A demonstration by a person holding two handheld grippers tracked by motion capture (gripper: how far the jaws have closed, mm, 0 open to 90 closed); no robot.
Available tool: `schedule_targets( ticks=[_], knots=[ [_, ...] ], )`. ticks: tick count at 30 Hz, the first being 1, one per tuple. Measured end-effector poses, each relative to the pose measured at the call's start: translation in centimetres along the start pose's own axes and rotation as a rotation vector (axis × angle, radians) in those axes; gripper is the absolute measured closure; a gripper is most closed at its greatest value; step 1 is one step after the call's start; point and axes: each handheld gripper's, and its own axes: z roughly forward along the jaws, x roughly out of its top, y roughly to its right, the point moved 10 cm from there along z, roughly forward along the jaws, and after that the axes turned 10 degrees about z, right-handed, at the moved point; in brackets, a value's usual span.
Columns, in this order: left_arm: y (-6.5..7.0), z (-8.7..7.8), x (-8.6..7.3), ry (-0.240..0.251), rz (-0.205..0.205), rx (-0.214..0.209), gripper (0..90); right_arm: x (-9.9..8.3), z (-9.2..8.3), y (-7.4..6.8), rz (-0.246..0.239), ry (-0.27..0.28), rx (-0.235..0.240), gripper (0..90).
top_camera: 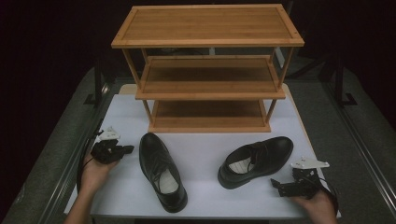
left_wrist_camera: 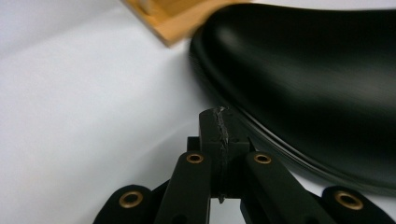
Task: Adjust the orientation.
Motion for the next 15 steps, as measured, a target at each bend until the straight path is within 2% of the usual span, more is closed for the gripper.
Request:
schedule_targets(
  ticks=[1,2,3,5,7,8,9,10,11,15],
  knots=[
    [1.3,-0.6,-0.4,0.009,0.004,-0.009,90.0,0.0,0.0,0.0,0.0,-0.001,0.0,0.0],
    [1.3,-0.6,-0.4,0.009,0.004,-0.009,90.0,0.0,0.0,0.0,-0.001,0.0,-0.001,0.0],
    [2.8,-1.0,-0.9,0.012,0.007,-0.025,90.0,0.0,0.0,0.0,0.0,-0.001,-0.001,0.0],
    [3.9,-1.1,-1.3,0.007,0.016,-0.034,90.0,0.0,0.0,0.0,0.001,-0.001,-0.001,0.0],
    [5.5,-1.1,-1.7,-0.003,0.036,-0.057,90.0,0.0,0.0,0.0,0.001,-0.002,-0.001,0.0],
    [5.5,-1.1,-1.7,-0.003,0.036,-0.057,90.0,0.0,0.0,0.0,0.001,-0.002,-0.001,0.0],
    [6.5,-0.9,-1.9,-0.019,0.061,-0.072,90.0,0.0,0.0,0.0,0.001,-0.002,-0.001,0.0],
    [6.5,-0.9,-1.9,-0.019,0.061,-0.072,90.0,0.0,0.0,0.0,0.001,-0.002,-0.001,0.0],
    [7.2,-0.5,-2.1,-0.04,0.083,-0.08,90.0,0.0,0.0,0.0,0.001,-0.002,-0.001,0.0],
    [7.4,0.0,-2.1,-0.049,0.087,-0.091,90.0,0.0,0.0,0.0,0.001,-0.002,-0.001,0.0]
  ],
)
